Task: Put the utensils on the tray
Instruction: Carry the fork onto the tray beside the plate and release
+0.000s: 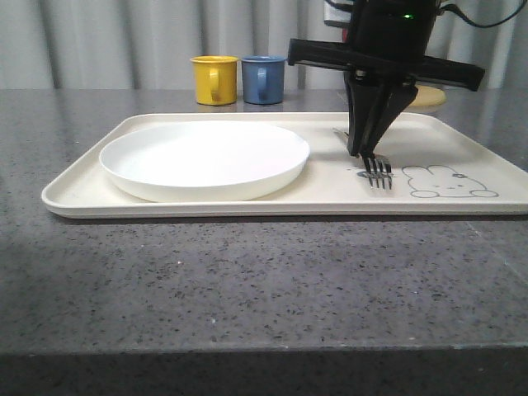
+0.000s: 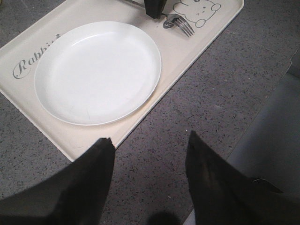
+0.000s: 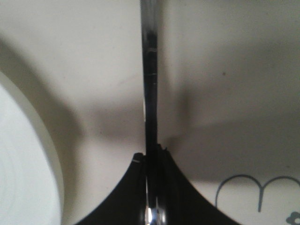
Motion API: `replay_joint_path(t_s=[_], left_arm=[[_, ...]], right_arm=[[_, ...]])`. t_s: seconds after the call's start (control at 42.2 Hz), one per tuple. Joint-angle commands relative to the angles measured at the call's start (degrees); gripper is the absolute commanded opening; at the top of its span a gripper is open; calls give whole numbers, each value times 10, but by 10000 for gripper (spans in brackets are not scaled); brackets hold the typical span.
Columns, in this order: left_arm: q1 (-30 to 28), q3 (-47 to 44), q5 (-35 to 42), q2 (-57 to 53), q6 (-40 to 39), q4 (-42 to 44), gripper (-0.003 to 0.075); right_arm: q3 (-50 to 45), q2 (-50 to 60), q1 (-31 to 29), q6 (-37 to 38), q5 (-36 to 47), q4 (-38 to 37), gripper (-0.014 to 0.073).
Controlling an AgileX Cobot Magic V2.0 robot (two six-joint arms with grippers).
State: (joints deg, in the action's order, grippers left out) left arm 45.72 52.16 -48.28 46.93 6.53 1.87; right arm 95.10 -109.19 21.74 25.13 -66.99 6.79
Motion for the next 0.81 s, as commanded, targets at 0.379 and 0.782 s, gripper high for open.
replay_joint_path(t_s=[0.379,0.782], left_arm=[[4,15,43,-2,-6,-1,355],[4,15,43,-2,-6,-1,355]], right_arm=[[19,34,1,-3,17,-31,330],[-4,156,-29,-135,-49,-119,330]])
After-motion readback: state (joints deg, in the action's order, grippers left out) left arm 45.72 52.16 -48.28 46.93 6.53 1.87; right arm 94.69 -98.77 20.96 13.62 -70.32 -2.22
